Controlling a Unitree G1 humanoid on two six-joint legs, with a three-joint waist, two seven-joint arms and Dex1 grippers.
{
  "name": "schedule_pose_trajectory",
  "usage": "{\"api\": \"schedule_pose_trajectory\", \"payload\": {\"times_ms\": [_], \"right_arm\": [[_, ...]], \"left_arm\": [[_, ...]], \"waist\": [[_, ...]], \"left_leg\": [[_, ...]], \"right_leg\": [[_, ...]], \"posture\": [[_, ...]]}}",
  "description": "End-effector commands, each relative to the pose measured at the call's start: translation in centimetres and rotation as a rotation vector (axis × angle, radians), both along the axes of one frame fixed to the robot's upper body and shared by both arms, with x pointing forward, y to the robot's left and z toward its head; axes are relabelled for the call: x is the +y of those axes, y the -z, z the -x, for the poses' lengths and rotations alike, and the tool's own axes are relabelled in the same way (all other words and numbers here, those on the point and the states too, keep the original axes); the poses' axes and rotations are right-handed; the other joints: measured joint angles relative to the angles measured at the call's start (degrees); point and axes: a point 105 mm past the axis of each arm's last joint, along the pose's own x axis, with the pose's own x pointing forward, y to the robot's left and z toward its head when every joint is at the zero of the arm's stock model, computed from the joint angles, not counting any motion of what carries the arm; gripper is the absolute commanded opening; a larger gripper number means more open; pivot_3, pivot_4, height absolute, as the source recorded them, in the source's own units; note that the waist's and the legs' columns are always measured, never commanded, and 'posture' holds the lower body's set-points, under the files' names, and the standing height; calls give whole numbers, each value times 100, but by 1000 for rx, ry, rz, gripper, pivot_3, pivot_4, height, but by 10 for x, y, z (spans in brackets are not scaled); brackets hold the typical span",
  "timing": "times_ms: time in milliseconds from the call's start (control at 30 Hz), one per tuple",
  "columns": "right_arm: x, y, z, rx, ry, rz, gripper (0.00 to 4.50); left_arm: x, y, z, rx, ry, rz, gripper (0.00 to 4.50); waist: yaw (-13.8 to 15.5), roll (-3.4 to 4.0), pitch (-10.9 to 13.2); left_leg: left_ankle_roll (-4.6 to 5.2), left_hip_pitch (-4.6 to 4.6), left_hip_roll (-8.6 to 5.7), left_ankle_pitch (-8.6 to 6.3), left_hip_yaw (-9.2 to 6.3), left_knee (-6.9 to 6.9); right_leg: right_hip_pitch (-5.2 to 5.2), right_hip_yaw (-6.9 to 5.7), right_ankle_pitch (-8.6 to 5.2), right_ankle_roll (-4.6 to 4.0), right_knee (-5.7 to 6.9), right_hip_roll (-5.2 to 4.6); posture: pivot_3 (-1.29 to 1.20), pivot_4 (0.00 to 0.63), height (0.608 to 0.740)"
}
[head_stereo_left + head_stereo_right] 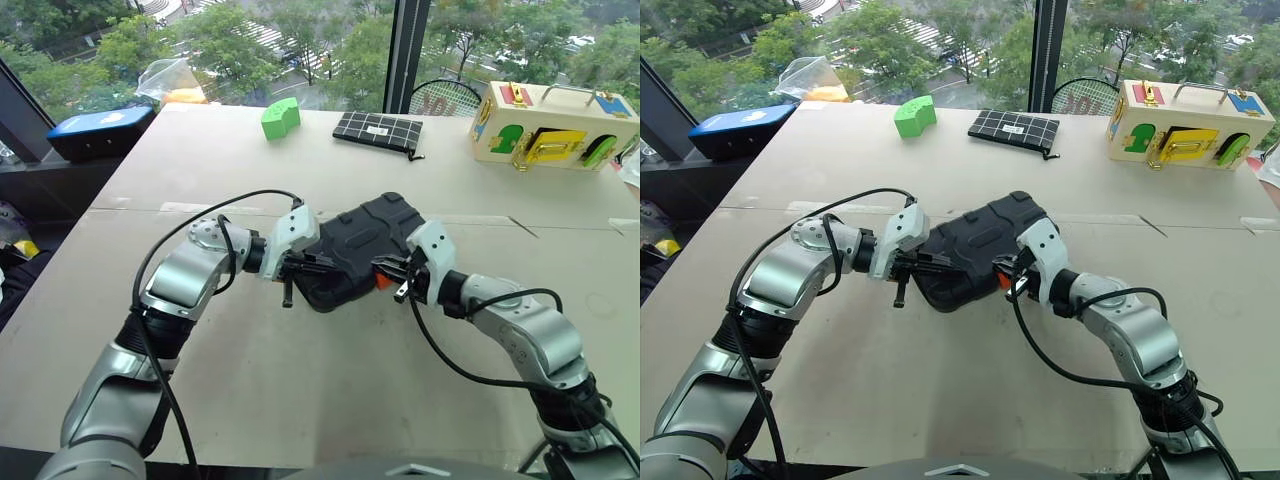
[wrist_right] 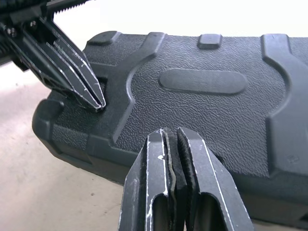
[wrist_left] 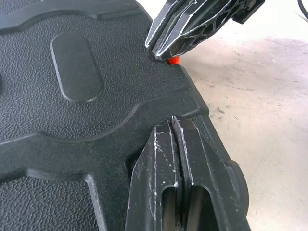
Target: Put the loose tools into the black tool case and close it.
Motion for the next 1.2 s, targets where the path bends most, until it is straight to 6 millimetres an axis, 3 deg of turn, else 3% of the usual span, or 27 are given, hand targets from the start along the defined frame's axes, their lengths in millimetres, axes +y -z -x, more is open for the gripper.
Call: {"api": "schedule_pose_trajectory", "payload": {"times_ms": [33, 433, 700, 1033, 1200], "right_arm": [[-9, 33, 9, 106, 12, 80, 76], [-11, 23, 11, 85, 28, 57, 76], [-13, 12, 14, 69, 19, 42, 76], [-17, 4, 18, 65, 7, 49, 76], [-8, -27, 22, 11, -38, -70, 76]], "left_arm": [[-1, 1, 3, -3, -6, -29, 0], [8, 20, 1, 20, -18, -44, 0], [27, 42, -1, 32, -26, -54, 0], [34, 49, -2, 30, -16, -55, 0], [28, 47, -2, 22, -13, -52, 0]], "waist": [[0, -6, -4], [-23, -17, -13], [-33, -13, -24], [-58, 4, -27], [-56, 8, -25]], "left_leg": [[0, 0, 0, 0, 0, -1], [0, 6, 1, 0, 1, -1], [0, 9, 1, 0, 1, -5], [0, 13, 2, 0, 8, -6], [0, 12, 2, 0, 7, -6]], "right_leg": [[0, 0, 0, 0, -1, 0], [0, 1, -9, -16, -3, -2], [0, 0, -10, -19, -5, -2], [0, 6, -12, -23, -4, -3], [0, 5, -12, -22, -4, -3]], "posture": [[0, 150, 740], [0, 150, 740], [0, 150, 740], [0, 150, 740], [0, 150, 740]]}}
